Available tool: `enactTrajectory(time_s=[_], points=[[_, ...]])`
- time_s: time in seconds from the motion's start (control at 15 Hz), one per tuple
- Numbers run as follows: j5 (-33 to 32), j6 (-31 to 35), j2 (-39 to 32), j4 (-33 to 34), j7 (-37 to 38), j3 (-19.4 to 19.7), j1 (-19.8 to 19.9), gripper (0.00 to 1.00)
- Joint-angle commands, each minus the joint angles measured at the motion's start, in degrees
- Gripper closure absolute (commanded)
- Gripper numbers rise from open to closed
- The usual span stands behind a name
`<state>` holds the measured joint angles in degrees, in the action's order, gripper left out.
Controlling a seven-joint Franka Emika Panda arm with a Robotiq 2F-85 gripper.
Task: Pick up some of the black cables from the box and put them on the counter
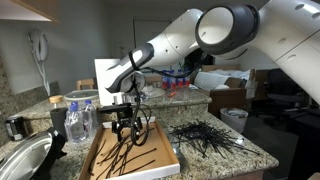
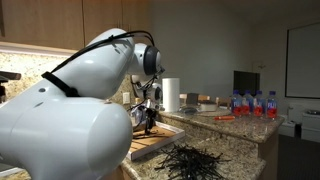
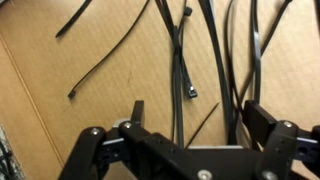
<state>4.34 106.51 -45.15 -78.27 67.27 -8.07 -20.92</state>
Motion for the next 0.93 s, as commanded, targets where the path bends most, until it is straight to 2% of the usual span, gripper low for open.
enactTrajectory(time_s=[0.0,0.27,0.4,0.47,0.53,0.87], points=[[-3.3,-2.5,-2.8,5.1,-0.3,2.1,-3.3,0.00],[-4.0,2.9,-3.6,4.8,0.9,3.2,-5.2,0.00],[-3.6,5.5,-3.4,4.0,1.3,3.6,-5.5,0.16],[-3.5,7.0,-3.1,3.4,1.6,3.7,-5.5,0.32],[-3.3,8.0,-3.2,3.2,1.8,3.7,-5.4,0.40],[-2.8,11.5,-2.3,1.0,2.6,4.1,-5.3,0.72]])
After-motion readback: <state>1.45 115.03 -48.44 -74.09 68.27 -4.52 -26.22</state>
